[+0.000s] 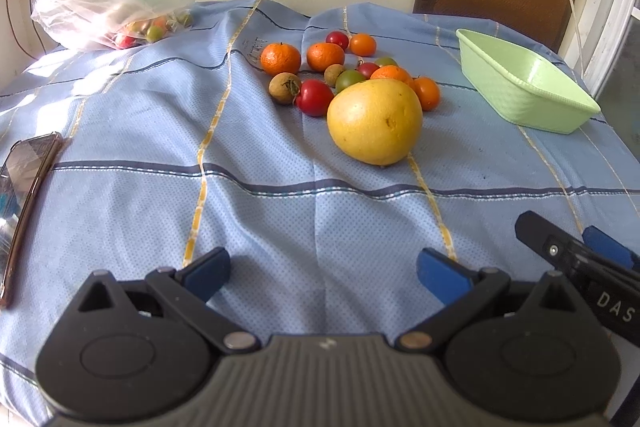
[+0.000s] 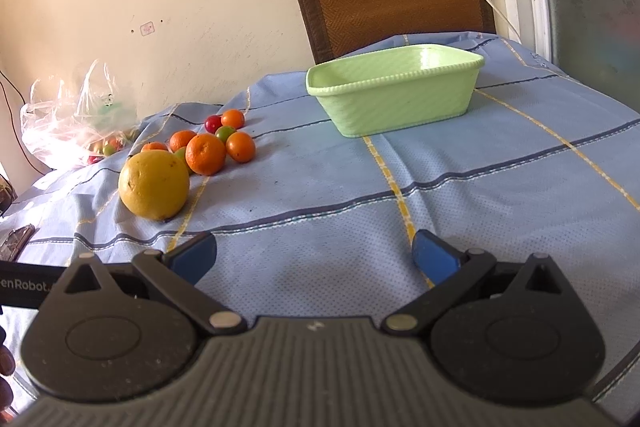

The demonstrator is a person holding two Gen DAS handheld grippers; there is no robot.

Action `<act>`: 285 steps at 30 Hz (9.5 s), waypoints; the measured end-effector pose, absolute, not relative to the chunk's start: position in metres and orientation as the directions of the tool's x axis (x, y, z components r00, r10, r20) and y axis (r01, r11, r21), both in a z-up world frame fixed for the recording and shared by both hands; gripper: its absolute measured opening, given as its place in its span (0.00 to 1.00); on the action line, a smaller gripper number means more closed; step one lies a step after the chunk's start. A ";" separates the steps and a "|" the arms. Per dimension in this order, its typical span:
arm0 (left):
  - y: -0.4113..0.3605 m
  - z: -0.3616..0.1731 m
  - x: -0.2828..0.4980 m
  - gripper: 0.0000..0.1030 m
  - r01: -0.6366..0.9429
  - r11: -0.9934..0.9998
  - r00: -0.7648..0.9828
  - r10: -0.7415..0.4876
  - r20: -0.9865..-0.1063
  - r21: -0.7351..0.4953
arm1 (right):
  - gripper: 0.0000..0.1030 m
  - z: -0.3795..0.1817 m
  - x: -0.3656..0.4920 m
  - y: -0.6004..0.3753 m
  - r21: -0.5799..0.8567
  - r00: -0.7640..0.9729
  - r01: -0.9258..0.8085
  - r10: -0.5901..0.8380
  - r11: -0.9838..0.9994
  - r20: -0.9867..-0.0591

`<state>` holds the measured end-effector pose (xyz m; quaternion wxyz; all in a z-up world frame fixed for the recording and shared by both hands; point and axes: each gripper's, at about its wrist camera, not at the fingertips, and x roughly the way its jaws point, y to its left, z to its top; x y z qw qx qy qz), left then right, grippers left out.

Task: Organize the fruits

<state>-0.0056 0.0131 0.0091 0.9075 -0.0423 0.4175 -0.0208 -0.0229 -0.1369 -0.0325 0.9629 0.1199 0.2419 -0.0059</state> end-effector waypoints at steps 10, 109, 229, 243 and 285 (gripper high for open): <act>0.027 0.012 -0.004 1.00 0.028 0.984 0.647 -0.150 -0.747 -0.174 | 1.00 -0.031 -0.016 -0.130 0.219 0.874 0.055 0.059 0.974 -0.483; 0.122 0.031 0.096 0.48 0.086 0.940 0.792 -0.265 -0.549 -0.330 | 0.34 -0.018 0.115 -0.018 0.063 0.742 -0.427 0.389 0.902 -0.547; 0.011 0.011 0.106 0.27 0.269 0.943 0.708 -0.333 -0.623 -0.198 | 0.40 -0.024 0.061 -0.115 0.052 0.831 -0.316 0.303 0.947 -0.466; -0.084 0.062 0.141 0.27 0.459 0.867 0.690 -0.487 -0.536 -0.196 | 0.40 0.000 0.037 -0.197 0.123 0.965 -0.064 0.093 0.990 -0.245; 0.100 0.032 0.145 0.48 0.110 0.978 0.784 -0.195 -0.589 -0.178 | 0.42 0.000 0.058 -0.129 0.056 0.905 -0.290 0.292 0.956 -0.308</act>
